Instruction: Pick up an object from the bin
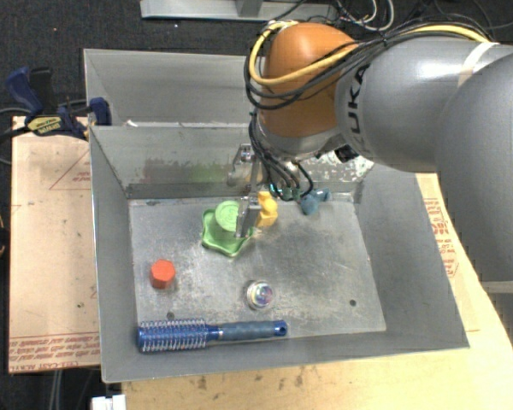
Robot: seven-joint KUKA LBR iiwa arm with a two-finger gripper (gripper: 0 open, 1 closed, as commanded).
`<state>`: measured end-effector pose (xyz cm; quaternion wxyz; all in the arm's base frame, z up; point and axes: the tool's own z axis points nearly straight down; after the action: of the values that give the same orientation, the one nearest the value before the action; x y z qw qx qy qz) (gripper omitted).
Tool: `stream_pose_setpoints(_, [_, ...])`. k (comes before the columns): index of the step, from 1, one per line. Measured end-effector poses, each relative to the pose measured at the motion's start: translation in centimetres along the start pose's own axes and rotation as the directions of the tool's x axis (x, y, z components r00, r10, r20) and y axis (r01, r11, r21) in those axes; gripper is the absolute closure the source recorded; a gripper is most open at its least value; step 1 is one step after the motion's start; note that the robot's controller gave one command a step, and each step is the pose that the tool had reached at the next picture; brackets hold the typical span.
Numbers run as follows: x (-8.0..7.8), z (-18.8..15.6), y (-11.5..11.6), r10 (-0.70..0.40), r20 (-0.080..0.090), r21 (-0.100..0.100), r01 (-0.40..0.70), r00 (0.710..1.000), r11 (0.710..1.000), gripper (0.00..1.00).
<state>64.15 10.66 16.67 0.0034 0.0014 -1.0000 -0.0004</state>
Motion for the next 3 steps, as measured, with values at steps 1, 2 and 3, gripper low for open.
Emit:
stream_pose_setpoints(1, [3.3, 5.3, 1.1, 0.106, 0.015, -0.003, -0.106, 0.994, 0.994, 0.00])
stream_pose_setpoints(2, [3.4, 5.5, 1.1, 0.107, 0.011, -0.002, -0.107, 0.994, 0.994, 1.00])
stream_pose_setpoints(3, [3.2, -8.9, -0.5, 0.110, 0.018, -0.004, -0.110, 0.994, 0.994, 1.00])
